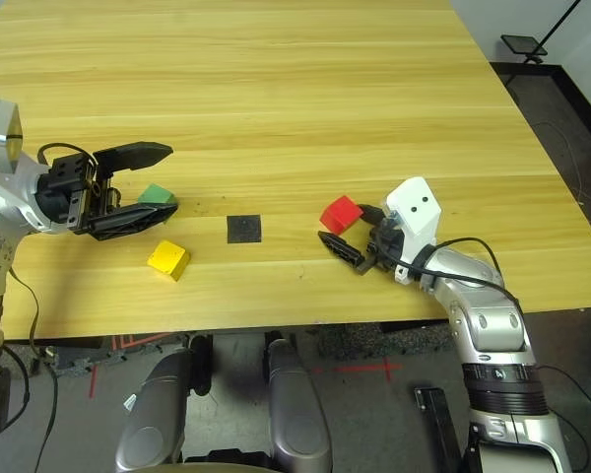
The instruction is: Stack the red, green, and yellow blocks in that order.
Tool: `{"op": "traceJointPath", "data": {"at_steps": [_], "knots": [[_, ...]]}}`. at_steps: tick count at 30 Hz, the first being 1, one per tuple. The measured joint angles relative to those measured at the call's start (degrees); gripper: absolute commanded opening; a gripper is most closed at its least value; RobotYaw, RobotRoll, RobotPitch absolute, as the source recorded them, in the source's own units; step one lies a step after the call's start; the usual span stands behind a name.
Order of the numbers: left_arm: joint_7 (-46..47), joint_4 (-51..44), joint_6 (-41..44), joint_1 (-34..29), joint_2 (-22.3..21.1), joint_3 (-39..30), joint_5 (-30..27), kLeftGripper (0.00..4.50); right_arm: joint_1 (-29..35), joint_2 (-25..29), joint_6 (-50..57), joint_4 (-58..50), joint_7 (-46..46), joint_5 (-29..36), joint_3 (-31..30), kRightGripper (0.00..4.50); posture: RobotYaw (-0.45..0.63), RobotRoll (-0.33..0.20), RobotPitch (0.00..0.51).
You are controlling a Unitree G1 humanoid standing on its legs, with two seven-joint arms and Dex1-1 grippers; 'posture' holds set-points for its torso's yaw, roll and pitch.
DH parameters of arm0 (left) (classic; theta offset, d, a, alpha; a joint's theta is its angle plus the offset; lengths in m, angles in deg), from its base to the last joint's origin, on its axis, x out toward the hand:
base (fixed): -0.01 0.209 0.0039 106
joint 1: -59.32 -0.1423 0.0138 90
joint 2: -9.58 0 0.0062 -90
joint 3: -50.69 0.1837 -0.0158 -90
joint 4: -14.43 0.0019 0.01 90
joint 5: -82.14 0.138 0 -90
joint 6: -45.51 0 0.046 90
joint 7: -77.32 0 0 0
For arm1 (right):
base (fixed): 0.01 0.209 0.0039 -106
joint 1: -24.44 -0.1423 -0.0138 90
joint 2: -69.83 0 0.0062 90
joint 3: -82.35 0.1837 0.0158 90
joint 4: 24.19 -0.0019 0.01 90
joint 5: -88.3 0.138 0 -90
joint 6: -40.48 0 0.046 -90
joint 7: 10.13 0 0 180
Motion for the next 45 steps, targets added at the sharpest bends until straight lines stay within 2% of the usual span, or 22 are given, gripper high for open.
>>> {"op": "traceJointPath", "data": {"at_steps": [4,5,12,17,20,25,29,32,40,45], "knots": [[0.50,-0.11,0.00,-0.31,0.01,0.00,0.00,4.50,-0.72,-0.31,-1.12,0.83,0.23,-1.20,-0.39,2.09,0.24,0.066,0.276],[0.60,-0.12,0.00,-0.38,0.01,0.00,0.00,4.50,-0.82,-0.37,-1.28,0.87,0.27,-1.46,-0.50,2.04,0.24,0.066,0.276],[1.05,-0.17,-0.17,-1.10,0.01,0.00,0.10,4.50,-3.51,-0.42,-1.41,0.92,-1.73,-1.93,-2.42,2.04,0.25,0.060,0.263],[1.55,-0.01,-0.68,-1.02,0.26,-0.01,0.24,4.50,-11.85,0.58,-1.27,2.82,-7.35,-1.66,-4.58,2.04,0.27,0.057,0.254],[1.88,0.00,-1.11,-1.01,0.71,0.12,0.31,4.50,-15.68,0.55,-0.25,4.24,-11.96,-1.53,-7.16,2.04,0.28,0.059,0.252],[2.35,0.01,-1.21,-1.01,0.67,0.12,0.35,4.50,-16.57,0.52,0.38,6.19,-20.38,-1.64,-12.16,2.04,0.30,0.067,0.252],[2.81,-0.03,-1.22,-1.02,0.62,0.10,0.36,4.50,-17.87,0.73,-2.68,8.89,-28.48,-2.50,-16.76,2.04,0.32,0.068,0.251],[3.49,-0.35,-1.22,-1.08,0.69,0.17,0.36,4.50,-22.62,0.55,-6.78,13.75,-32.33,-4.68,-18.58,2.04,0.33,0.070,0.250],[4.92,-1.93,-1.11,-1.49,0.87,0.39,0.31,4.50,-32.64,-4.93,-16.36,26.62,-36.83,-8.87,-20.44,2.04,0.36,0.079,0.249],[5.65,-2.68,-0.92,-1.79,0.77,0.36,0.24,4.50,-35.49,-7.78,-19.61,31.87,-37.68,-10.17,-20.48,2.04,0.37,0.088,0.250]]}}
